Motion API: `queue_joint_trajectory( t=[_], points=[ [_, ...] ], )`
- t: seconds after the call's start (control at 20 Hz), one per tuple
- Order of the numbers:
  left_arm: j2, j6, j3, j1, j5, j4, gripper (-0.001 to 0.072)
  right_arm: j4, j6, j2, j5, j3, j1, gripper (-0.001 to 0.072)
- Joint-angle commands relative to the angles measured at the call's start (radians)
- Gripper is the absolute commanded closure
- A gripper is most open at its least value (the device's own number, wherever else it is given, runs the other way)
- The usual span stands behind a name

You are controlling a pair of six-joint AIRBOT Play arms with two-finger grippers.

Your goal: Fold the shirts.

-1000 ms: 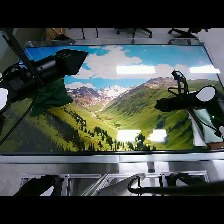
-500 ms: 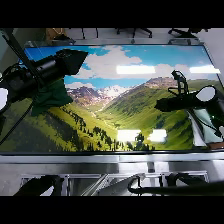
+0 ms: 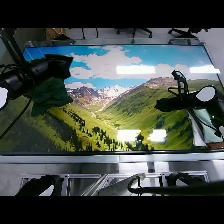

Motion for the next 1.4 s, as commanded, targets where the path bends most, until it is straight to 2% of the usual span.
queue_joint_trajectory(
  t=[0.0,0.05,0.2,0.25,0.3,0.35,0.4,0.45,0.5,0.65,0.9,1.2,1.25,1.35],
  points=[
    [-0.014,-0.001,0.0,0.157,-0.228,0.278,0.019,0.001,0.0,-0.001,0.0,0.0,0.0,0.0693],
    [-0.03,-0.001,0.0,0.225,-0.284,0.281,0.0095,0.001,0.0,-0.001,0.0,0.0,0.0,0.0694],
    [-0.117,-0.001,0.0,0.399,-0.403,0.278,0.0093,0.001,0.0,-0.001,0.0,0.0,0.0,0.0683],
    [-0.155,0.0,0.0,0.441,-0.425,0.269,0.0092,0.0,0.0,0.0,-0.001,0.0,0.0,0.0607],
    [-0.2,0.0,0.0,0.475,-0.435,0.265,0.0092,0.0,0.001,0.0,-0.001,0.0,0.0,0.0338],
    [-0.247,0.0,0.0,0.5,-0.435,0.264,0.0091,0.0,0.001,0.0,-0.003,0.0,0.0,0.0158],
    [-0.292,0.0,0.0,0.513,-0.428,0.265,0.009,0.001,0.001,0.0,-0.008,0.0,0.0,0.013],
    [-0.34,0.0,0.0,0.52,-0.409,0.264,0.0085,0.0,0.001,-0.001,-0.01,0.0,0.0,0.013],
    [-0.383,0.0,0.0,0.52,-0.38,0.264,0.0004,0.0,0.0,0.0,-0.016,0.0,0.0,0.013],
    [-0.507,0.0,0.0,0.505,-0.272,0.264,0.0004,0.0,0.001,-0.001,-0.03,0.0,0.0,0.013],
    [-0.684,0.0,0.018,0.505,-0.164,0.264,0.0004,0.0,0.001,-0.001,-0.064,0.0,0.0,0.0131],
    [-0.86,-0.001,0.158,0.48,-0.23,0.264,0.0006,0.0,0.001,-0.001,-0.064,0.0,0.0,0.0131],
    [-0.88,-0.007,0.166,0.473,-0.231,0.264,0.0123,0.0,0.001,-0.001,-0.067,0.0,0.0,0.0132],
    [-0.91,-0.021,0.185,0.449,-0.248,0.264,0.061,0.0,0.001,0.0,-0.068,0.0,0.0,0.0132]
  ],
)
